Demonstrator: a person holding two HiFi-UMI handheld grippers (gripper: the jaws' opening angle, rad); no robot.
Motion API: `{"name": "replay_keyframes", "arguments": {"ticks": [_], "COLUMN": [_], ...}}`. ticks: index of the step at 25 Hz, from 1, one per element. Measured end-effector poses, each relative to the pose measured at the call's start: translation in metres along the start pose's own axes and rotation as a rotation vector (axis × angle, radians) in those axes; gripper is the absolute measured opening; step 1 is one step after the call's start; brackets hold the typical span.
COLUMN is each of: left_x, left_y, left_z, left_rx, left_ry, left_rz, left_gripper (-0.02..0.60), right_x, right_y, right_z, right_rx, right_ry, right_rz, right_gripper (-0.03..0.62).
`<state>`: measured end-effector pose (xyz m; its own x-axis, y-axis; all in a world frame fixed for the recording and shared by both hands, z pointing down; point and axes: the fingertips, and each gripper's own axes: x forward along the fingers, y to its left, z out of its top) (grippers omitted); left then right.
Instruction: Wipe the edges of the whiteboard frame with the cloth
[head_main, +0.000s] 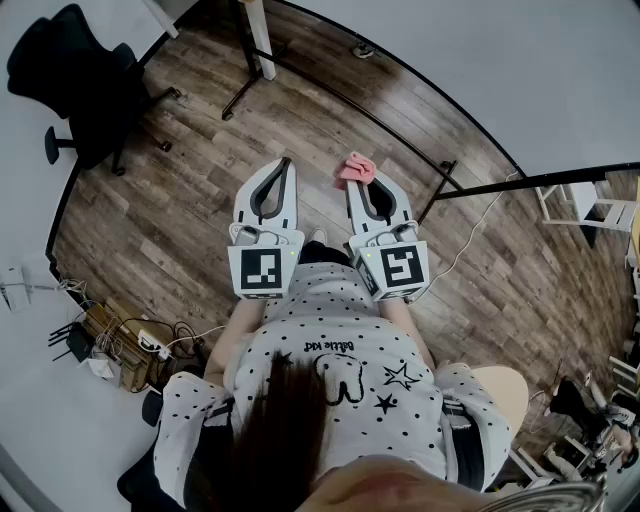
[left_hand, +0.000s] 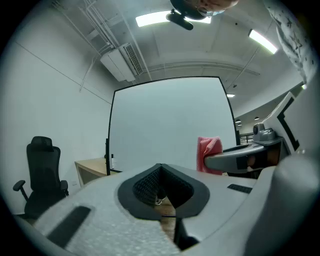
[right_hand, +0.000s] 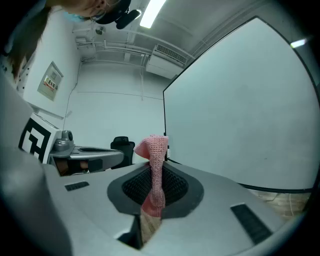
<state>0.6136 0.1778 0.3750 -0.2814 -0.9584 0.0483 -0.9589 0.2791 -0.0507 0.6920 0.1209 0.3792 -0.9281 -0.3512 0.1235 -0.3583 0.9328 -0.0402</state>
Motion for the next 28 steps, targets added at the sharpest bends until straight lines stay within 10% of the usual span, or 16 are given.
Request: {"name": "replay_keyframes", "arguments": {"ticks": [28], "left_x": [-0.028], "left_y": [0.124], "left_z": [0.011], "left_rx": [-0.003], "left_ry": [-0.016], "left_rz": [0.010], "left_gripper": [0.015], "right_x": [0.085], "right_y": [0.101], "right_z": [0.016], "right_rx": [0.033], "right_ry": [0.009], "right_rz": [0.079], "right_gripper": [0.034]}}
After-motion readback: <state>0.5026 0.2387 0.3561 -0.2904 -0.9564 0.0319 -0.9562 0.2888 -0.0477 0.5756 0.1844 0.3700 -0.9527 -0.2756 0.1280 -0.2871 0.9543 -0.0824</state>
